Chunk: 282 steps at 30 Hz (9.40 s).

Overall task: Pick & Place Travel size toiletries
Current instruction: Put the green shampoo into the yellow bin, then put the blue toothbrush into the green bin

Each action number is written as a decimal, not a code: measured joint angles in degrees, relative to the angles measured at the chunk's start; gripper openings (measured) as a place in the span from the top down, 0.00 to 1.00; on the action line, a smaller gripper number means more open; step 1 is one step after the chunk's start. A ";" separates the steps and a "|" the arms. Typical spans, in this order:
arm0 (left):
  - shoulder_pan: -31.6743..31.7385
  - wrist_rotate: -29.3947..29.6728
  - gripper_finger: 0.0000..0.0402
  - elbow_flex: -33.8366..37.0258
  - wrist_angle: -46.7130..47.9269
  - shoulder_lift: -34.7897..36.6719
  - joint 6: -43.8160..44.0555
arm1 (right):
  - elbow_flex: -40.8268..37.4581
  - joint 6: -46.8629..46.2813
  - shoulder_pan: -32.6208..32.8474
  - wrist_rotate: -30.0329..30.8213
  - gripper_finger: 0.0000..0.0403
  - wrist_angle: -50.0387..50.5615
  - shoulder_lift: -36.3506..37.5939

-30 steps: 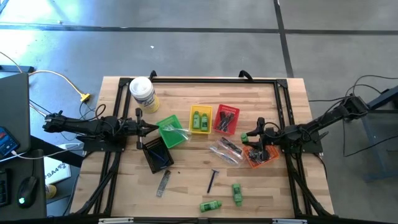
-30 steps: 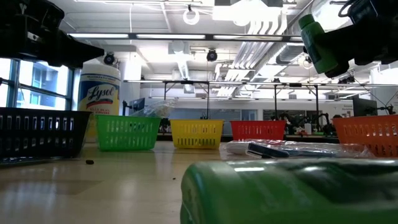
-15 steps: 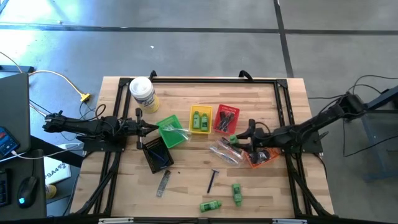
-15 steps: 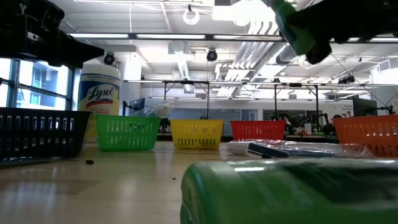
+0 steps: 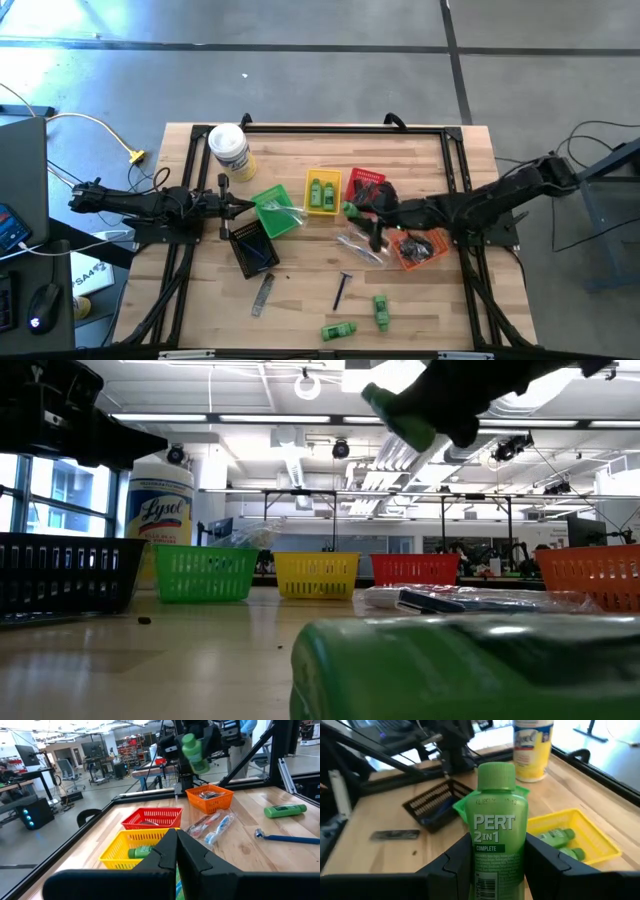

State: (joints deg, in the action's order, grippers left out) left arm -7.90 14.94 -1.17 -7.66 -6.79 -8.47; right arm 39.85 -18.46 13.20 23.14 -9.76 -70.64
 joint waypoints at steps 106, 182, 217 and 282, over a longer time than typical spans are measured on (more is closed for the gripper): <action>-0.01 -1.62 1.00 0.02 0.16 0.02 0.81 | 32.05 -18.40 -22.82 -18.36 0.55 18.13 -39.24; 0.00 0.94 1.00 0.01 2.21 -1.34 3.22 | -39.34 15.23 -2.30 -21.56 0.99 -13.65 54.00; 0.00 0.63 1.00 0.00 -2.72 -1.38 3.92 | -39.45 15.41 -2.30 -17.32 0.99 -16.15 53.10; -0.02 -8.92 1.00 0.00 -8.09 -1.40 4.24 | -39.54 13.73 -2.30 -13.27 0.99 -17.13 49.45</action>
State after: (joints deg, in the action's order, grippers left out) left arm -7.92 6.02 -1.17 -15.75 -8.19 -4.23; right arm 0.32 -4.73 10.90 9.87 -26.89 -21.20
